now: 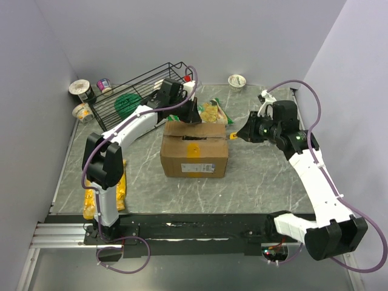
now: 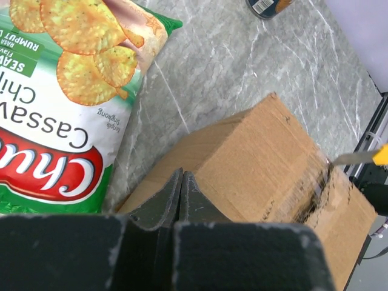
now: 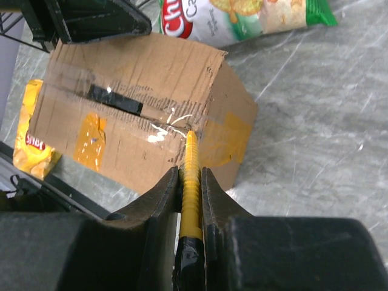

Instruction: Unpack the express box

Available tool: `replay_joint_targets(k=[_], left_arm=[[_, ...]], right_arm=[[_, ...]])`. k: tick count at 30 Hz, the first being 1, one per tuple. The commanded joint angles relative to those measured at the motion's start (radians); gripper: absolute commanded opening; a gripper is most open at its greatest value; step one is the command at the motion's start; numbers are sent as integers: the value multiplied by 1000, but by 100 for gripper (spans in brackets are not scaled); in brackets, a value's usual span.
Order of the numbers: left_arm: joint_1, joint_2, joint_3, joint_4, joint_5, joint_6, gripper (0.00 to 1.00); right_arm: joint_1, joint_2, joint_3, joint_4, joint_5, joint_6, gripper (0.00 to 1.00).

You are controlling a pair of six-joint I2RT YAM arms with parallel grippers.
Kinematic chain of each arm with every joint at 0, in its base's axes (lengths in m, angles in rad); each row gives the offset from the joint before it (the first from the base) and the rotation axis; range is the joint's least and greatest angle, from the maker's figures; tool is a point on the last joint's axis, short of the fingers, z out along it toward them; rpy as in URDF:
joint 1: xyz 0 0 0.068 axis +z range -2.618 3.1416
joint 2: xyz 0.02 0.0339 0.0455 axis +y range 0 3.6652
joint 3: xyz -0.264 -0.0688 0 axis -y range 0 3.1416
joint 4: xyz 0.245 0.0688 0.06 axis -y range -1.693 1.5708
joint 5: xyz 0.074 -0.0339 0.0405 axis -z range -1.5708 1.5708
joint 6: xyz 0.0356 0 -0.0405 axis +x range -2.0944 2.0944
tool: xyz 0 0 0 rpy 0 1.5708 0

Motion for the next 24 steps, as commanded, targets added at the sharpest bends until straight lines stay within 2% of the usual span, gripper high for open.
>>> replay_joint_targets(k=[1, 8, 14, 24], left_arm=[[-1, 11, 1, -56, -138, 17, 1], [-1, 11, 0, -55, -142, 17, 1], [-4, -4, -17, -51, -103, 17, 1], [-7, -21, -34, -50, -72, 20, 1]], right_arm=[[10, -58, 32, -160, -46, 25, 0], [5, -93, -5, -194, -33, 1, 0], [-87, -70, -2, -75, -48, 25, 0], [-107, 3, 87, 33, -88, 60, 0]])
